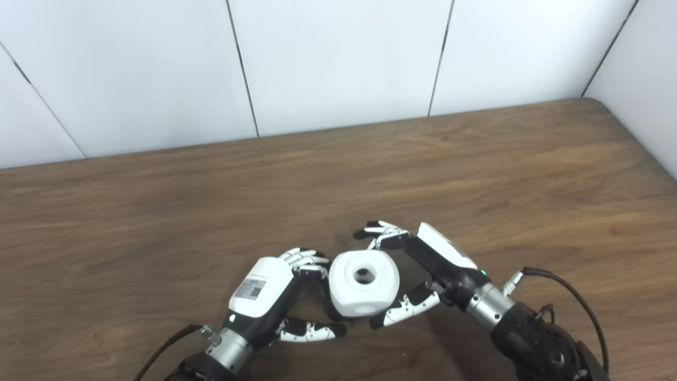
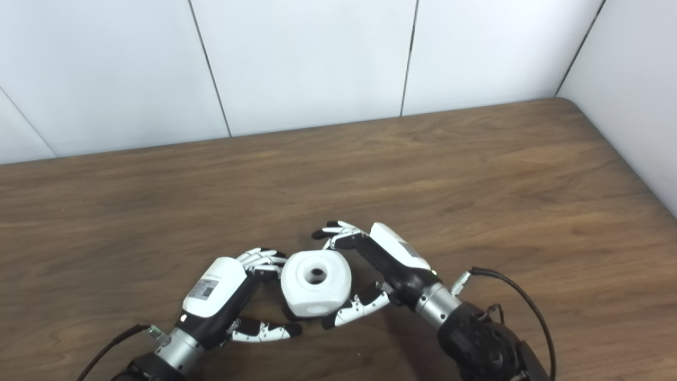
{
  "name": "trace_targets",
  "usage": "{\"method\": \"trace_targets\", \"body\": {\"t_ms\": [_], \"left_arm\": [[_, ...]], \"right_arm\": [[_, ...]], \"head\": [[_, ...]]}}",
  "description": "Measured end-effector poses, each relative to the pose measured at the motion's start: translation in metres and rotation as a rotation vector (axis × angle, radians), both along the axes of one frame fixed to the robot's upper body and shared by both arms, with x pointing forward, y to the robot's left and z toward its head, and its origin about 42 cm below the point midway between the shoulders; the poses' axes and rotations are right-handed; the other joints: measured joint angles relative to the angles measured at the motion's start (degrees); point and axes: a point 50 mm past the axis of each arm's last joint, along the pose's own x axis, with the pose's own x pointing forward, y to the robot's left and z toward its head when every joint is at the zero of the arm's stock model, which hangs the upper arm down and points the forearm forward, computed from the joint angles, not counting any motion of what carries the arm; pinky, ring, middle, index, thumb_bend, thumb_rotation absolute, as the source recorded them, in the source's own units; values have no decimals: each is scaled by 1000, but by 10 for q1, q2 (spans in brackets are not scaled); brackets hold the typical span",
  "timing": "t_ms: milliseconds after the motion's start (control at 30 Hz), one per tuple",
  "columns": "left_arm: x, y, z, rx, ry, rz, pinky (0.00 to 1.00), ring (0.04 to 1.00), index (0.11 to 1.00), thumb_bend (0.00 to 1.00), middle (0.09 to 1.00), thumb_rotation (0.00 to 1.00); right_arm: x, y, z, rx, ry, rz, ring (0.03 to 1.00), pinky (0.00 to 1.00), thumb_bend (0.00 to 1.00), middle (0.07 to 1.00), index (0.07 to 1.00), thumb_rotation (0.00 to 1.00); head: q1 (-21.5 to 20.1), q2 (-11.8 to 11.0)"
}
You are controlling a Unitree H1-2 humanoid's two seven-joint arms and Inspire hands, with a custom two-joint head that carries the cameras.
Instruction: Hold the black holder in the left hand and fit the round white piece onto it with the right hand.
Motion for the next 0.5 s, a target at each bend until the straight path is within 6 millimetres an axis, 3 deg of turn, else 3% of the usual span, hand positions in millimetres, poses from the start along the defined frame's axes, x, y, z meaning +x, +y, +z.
{"method": "trace_targets", "body": {"t_ms": [100,133,200,500], "left_arm": [[0,0,0,0,-3,1,861,824,497,521,760,61],[0,-1,0,1,-4,2,858,823,609,683,761,66],[0,-1,0,3,-5,3,857,821,681,771,761,77],[1,-1,1,10,-11,6,858,815,730,828,762,109]], "right_arm": [[0,0,0,-1,1,0,940,851,522,856,496,161],[0,0,0,0,1,0,940,847,748,858,577,251],[0,0,0,-3,3,0,942,847,866,860,623,301],[3,1,5,-56,25,32,989,928,993,923,739,351]], "head": [[0,1],[0,1],[0,0],[0,-1]]}}
